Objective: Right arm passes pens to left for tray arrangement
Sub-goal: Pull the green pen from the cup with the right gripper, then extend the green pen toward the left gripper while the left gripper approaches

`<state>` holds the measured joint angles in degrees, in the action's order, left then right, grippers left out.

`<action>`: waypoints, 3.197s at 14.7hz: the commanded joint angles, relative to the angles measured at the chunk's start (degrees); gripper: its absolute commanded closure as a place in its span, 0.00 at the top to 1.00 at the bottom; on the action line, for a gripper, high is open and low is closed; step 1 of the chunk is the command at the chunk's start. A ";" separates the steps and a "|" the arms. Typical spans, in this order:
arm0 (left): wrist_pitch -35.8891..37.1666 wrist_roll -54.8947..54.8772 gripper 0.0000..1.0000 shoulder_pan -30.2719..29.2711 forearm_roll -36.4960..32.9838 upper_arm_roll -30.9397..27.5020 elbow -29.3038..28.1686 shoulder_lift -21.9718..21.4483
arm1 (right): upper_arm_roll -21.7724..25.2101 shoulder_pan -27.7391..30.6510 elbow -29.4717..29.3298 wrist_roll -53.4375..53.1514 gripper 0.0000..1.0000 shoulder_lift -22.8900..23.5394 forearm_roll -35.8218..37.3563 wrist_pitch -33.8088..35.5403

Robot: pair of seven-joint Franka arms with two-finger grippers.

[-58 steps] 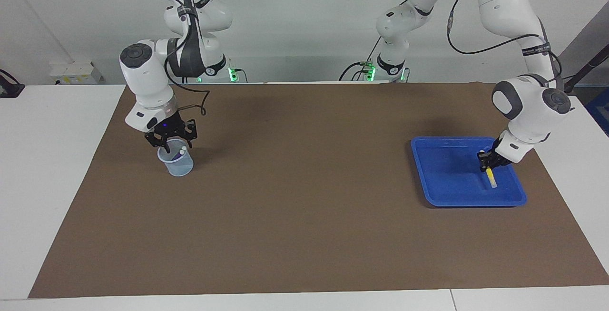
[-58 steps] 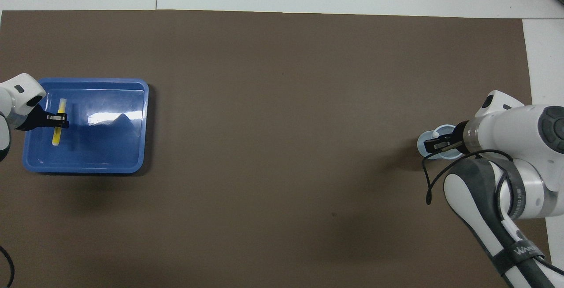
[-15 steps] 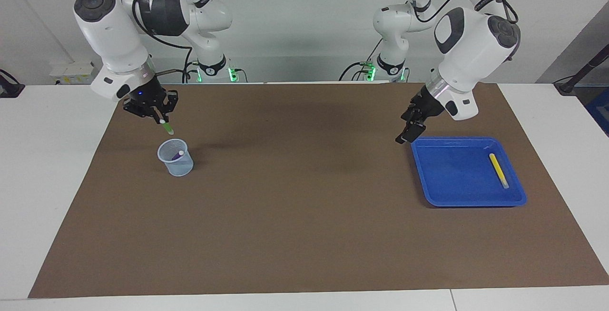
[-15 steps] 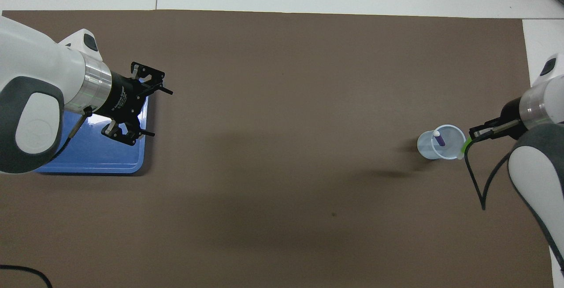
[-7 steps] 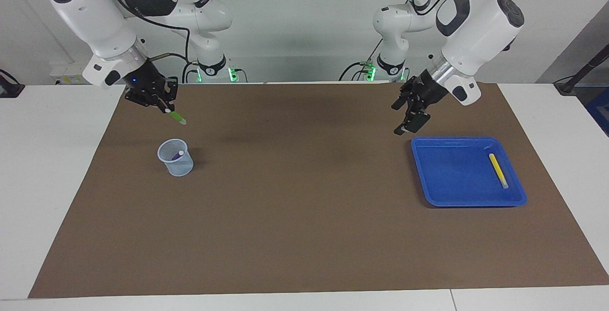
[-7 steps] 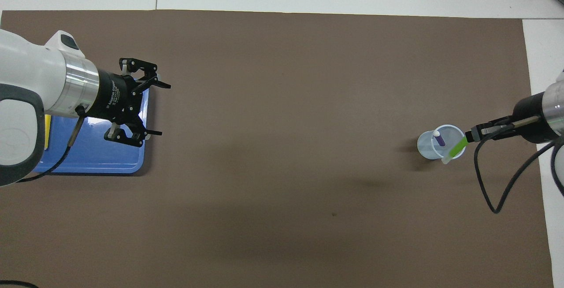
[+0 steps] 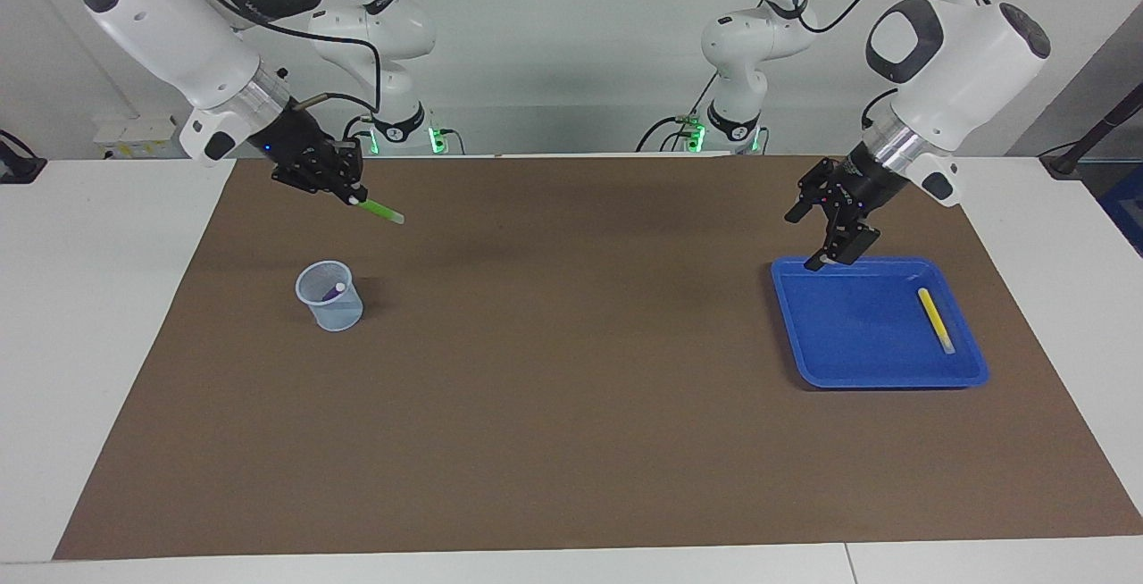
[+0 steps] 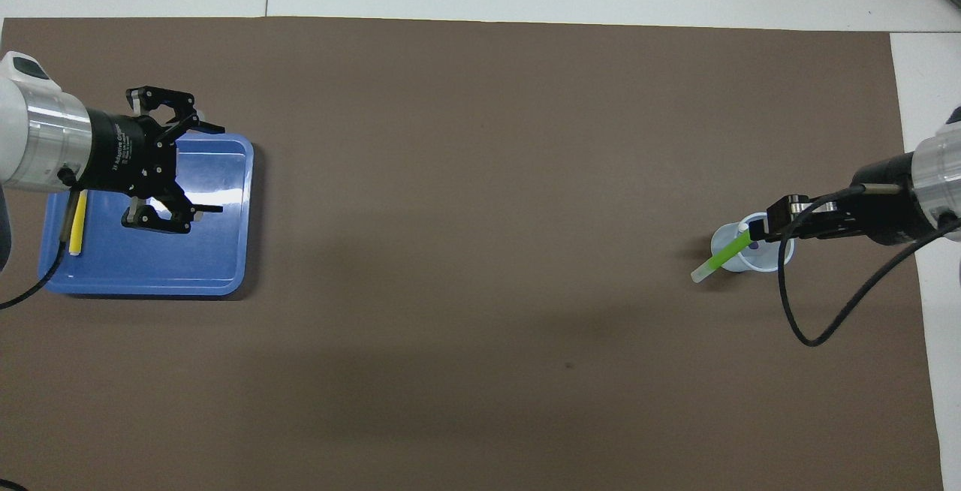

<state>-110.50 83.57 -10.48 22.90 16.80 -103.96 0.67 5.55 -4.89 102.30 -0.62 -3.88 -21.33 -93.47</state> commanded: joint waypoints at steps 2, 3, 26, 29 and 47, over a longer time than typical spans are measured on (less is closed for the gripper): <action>-1.91 0.45 1.00 0.63 1.09 -0.27 -3.44 -2.77 | -0.37 0.50 2.72 -5.08 0.00 -1.92 -5.99 0.92; -1.91 0.54 1.00 0.63 1.09 -0.27 -3.62 -2.78 | -0.45 0.33 3.07 -6.31 0.00 -2.18 -6.70 0.92; 0.02 45.15 1.00 18.55 0.21 0.17 -1.95 -3.39 | -0.98 -16.02 10.28 -40.59 0.00 -1.92 -29.99 -20.62; 0.45 55.17 1.00 22.68 -3.04 0.25 -0.55 -3.30 | -0.98 -16.02 10.37 -41.21 0.00 -1.74 -31.58 -20.70; -9.21 66.54 0.72 35.09 -13.50 0.34 -1.07 -3.04 | -0.98 -17.69 10.28 -42.71 0.00 -1.66 -31.67 -22.37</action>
<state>-119.45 149.83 23.95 10.43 17.78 -104.57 -2.14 4.55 -22.38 111.47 -42.74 -4.63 -51.39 -114.75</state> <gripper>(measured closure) 0.198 0.811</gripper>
